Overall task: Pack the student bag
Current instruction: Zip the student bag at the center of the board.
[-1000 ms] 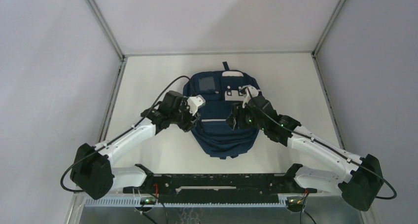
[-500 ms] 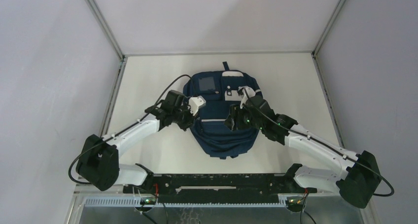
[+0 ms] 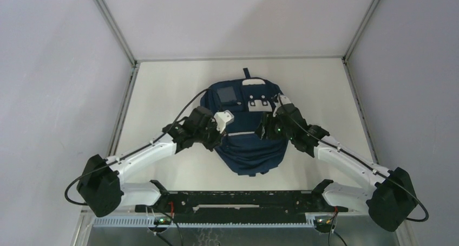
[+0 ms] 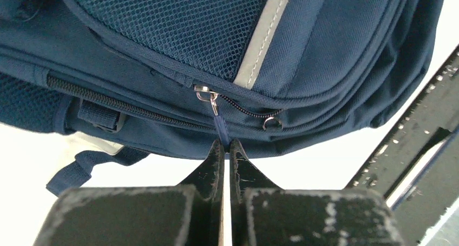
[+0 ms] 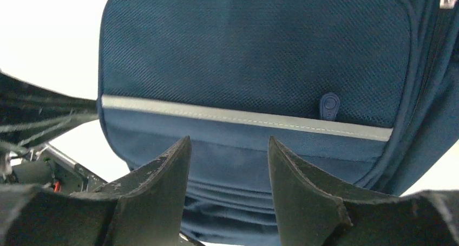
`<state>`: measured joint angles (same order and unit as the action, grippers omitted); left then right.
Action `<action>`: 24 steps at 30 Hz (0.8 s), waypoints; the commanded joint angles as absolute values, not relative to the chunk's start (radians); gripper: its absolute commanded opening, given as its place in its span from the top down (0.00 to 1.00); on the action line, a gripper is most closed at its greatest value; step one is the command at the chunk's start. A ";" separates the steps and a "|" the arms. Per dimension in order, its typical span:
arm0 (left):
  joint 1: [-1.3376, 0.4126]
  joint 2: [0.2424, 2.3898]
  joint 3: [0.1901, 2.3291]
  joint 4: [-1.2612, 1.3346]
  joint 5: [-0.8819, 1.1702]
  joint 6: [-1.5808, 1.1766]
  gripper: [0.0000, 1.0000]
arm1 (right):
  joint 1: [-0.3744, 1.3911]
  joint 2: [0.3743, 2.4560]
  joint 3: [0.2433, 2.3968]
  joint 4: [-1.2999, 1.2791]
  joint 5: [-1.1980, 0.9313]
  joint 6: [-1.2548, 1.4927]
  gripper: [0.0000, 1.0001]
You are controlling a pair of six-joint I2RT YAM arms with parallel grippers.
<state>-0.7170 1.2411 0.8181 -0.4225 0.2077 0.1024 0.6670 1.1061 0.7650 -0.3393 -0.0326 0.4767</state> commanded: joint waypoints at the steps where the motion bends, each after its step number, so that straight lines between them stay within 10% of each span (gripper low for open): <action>1: -0.804 1.225 0.772 -0.390 0.260 -0.052 1.00 | 0.649 1.141 0.726 -0.302 -0.020 0.567 0.38; 18: -1.129 1.276 0.890 -0.263 0.261 -0.216 0.98 | 0.663 1.195 0.641 -0.206 0.037 0.696 0.38; 21: -1.128 1.235 0.927 -0.284 0.161 -0.225 0.63 | 0.642 1.070 0.641 -0.269 0.080 0.691 0.37; 24: -1.126 1.186 0.941 -0.310 0.102 -0.239 0.50 | 0.621 0.959 0.641 -0.327 0.112 0.672 0.37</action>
